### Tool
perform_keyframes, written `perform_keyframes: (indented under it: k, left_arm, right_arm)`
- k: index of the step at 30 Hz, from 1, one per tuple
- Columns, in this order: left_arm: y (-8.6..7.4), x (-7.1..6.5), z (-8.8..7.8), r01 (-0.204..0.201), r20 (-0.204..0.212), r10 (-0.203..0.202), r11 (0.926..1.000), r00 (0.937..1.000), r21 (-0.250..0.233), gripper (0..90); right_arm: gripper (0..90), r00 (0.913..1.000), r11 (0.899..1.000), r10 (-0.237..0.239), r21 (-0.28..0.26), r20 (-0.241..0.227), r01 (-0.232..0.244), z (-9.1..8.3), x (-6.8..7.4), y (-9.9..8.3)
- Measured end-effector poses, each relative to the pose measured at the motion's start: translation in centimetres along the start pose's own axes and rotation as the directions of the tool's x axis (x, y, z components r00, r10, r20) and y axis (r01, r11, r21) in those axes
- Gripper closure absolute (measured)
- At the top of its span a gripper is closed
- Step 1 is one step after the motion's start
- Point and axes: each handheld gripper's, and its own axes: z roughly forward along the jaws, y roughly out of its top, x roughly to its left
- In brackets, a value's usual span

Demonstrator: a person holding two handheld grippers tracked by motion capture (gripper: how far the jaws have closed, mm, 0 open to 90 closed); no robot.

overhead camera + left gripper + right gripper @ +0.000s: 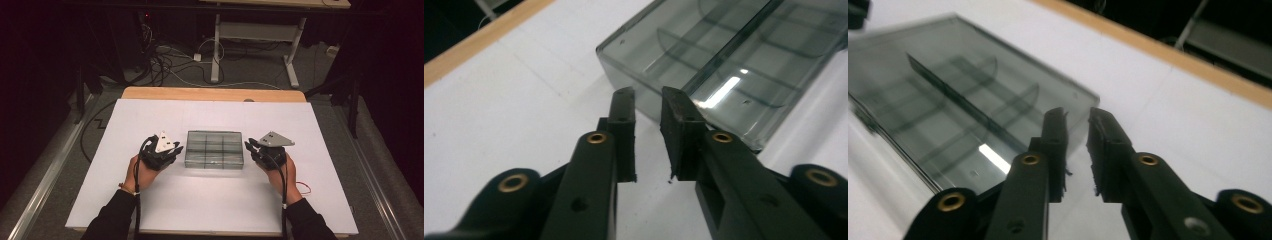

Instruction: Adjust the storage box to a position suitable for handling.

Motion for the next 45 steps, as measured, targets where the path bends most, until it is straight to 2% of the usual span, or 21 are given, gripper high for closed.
perform_keyframes:
  k: [2, 5, 8, 10, 14, 16, 19, 24, 29, 31, 34, 35, 38, 40, 45]
  left_arm:
    - [0.2, -0.2, -0.6, -0.028, -0.012, 0.028, 0.9990, 0.9995, -0.035, 72.3]
    - [0.4, -0.5, -1.4, -0.049, -0.024, 0.047, 0.9963, 0.9986, -0.071, 67.8]
    - [0.4, -0.7, -1.9, -0.062, -0.010, 0.062, 0.9947, 0.9980, -0.081, 60.5]
    - [0.5, -1.0, -2.7, -0.092, -0.028, 0.090, 0.9920, 0.9956, -0.086, 55.2]
    - [0.3, -1.1, -3.3, -0.089, -0.011, 0.088, 0.9905, 0.9961, -0.105, 46.2]
    - [-0.1, -1.4, -3.6, -0.100, -0.023, 0.098, 0.9902, 0.9949, -0.097, 40.4]
    - [-0.6, -1.7, -3.7, -0.108, -0.038, 0.105, 0.9889, 0.9937, -0.101, 27.9]
    - [-1.1, -2.2, -4.1, -0.117, -0.050, 0.112, 0.9854, 0.9925, -0.123, 20.4]
    - [-2.2, -2.8, -4.7, -0.122, -0.063, 0.114, 0.9831, 0.9914, -0.136, 17.0]
    - [-3.3, -2.9, -5.1, -0.109, -0.060, 0.101, 0.9842, 0.9930, -0.140, 17.0]
    - [-3.9, -2.9, -5.5, -0.110, -0.074, 0.101, 0.9845, 0.9922, -0.137, 17.0]
    - [-4.5, -2.8, -5.9, -0.093, -0.073, 0.084, 0.9867, 0.9938, -0.133, 16.9]
    - [-5.1, -2.9, -6.3, -0.101, -0.087, 0.091, 0.9875, 0.9920, -0.121, 14.5]
    - [-5.8, -3.2, -6.9, -0.098, -0.086, 0.089, 0.9881, 0.9924, -0.118, 14.5]
    - [-7.1, -3.5, -7.1, -0.098, -0.091, 0.089, 0.9899, 0.9919, -0.102, 14.5]
  right_arm:
    - [74.0, 1.0000, 0.999, 0.008, -0.037, 0.001, -0.008, -0.5, 0.1, 0.3]
    - [71.1, 1.0000, 0.997, -0.001, -0.083, -0.008, 0.000, -1.2, 0.4, 0.5]
    - [66.0, 0.9997, 0.993, -0.018, -0.114, -0.016, 0.016, -1.8, 0.6, 0.6]
    - [58.5, 0.9994, 0.992, -0.029, -0.124, -0.018, 0.026, -2.2, 0.7, 0.7]
    - [45.0, 0.9998, 0.988, -0.020, -0.151, -0.004, 0.019, -3.2, 0.8, 0.7]
    - [40.4, 0.9997, 0.987, -0.024, -0.157, 0.003, 0.024, -3.6, 0.8, 0.6]
    - [36.1, 0.9994, 0.984, -0.034, -0.174, -0.002, 0.033, -4.2, 1.1, 0.4]
    - [30.0, 0.9984, 0.979, -0.056, -0.196, -0.005, 0.054, -5.1, 1.7, -0.1]
    - [28.0, 0.9976, 0.978, -0.064, -0.201, -0.028, 0.057, -5.7, 2.2, -0.5]
    - [26.2, 0.9961, 0.977, -0.085, -0.200, -0.024, 0.078, -6.0, 2.7, -0.9]
    - [26.6, 0.9946, 0.975, -0.098, -0.201, -0.033, 0.090, -6.5, 3.2, -1.4]
    - [28.4, 0.9935, 0.976, -0.106, -0.198, -0.042, 0.096, -6.6, 3.3, -1.6]
    - [28.8, 0.9901, 0.972, -0.134, -0.199, -0.042, 0.123, -6.9, 3.8, -2.0]
    - [28.5, 0.9900, 0.973, -0.132, -0.196, -0.049, 0.120, -7.1, 3.9, -2.3]
    - [29.0, 0.9887, 0.975, -0.131, -0.191, -0.072, 0.116, -7.2, 4.6, -3.0]
